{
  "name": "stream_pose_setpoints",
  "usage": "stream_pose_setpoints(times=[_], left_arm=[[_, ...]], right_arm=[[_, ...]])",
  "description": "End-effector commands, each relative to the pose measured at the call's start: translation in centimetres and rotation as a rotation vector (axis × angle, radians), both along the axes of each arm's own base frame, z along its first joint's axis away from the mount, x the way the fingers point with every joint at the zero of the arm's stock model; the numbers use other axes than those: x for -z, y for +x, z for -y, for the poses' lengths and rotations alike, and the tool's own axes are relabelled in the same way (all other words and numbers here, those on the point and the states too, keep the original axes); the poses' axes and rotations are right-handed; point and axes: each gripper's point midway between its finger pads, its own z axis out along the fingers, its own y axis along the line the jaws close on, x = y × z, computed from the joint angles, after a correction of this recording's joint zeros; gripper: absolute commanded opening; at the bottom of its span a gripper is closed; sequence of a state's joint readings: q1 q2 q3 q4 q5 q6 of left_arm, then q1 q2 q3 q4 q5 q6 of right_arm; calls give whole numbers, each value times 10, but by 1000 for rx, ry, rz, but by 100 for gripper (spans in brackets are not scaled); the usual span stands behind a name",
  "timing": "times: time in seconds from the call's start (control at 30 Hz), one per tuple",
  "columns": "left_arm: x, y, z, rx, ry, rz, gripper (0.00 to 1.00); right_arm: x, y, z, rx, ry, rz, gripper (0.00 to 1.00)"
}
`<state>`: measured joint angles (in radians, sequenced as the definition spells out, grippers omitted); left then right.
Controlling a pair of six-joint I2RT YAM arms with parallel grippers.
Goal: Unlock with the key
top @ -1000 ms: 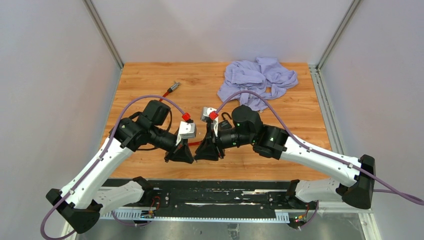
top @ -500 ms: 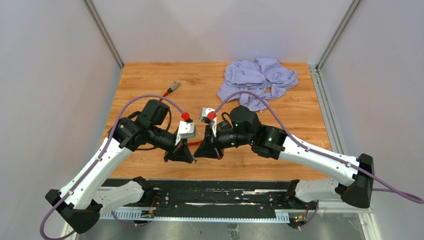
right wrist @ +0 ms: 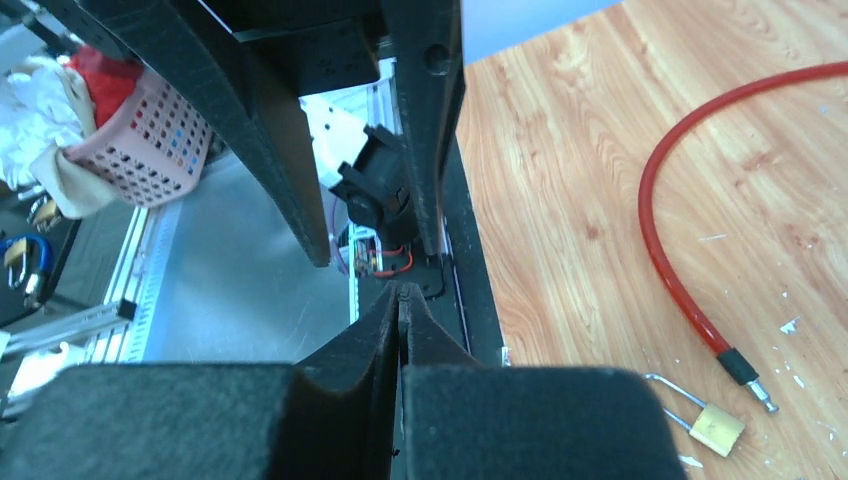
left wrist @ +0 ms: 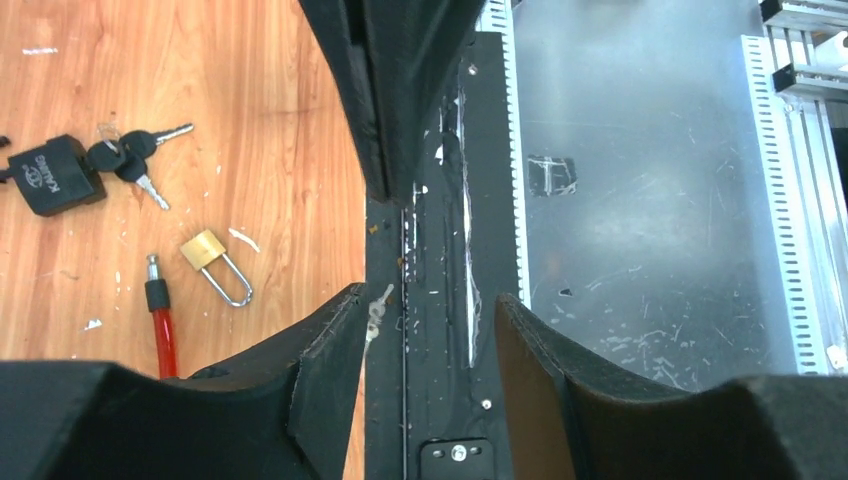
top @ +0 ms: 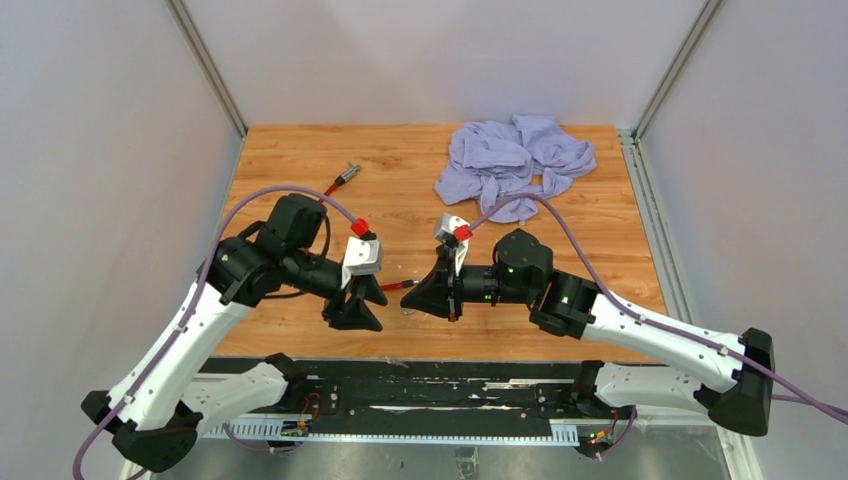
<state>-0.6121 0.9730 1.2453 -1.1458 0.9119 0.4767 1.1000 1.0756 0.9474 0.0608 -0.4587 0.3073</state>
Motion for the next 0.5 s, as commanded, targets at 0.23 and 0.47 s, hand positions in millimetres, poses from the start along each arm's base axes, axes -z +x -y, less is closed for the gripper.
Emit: stream_pose_setpoints(times=[0.23, 0.47], left_arm=[[35, 32, -19, -128, 104, 204, 43], [77, 81, -65, -264, 279, 200, 46]], right_arm=[[-4, 29, 22, 264, 103, 26, 5], [70, 43, 38, 348, -162, 28, 32]])
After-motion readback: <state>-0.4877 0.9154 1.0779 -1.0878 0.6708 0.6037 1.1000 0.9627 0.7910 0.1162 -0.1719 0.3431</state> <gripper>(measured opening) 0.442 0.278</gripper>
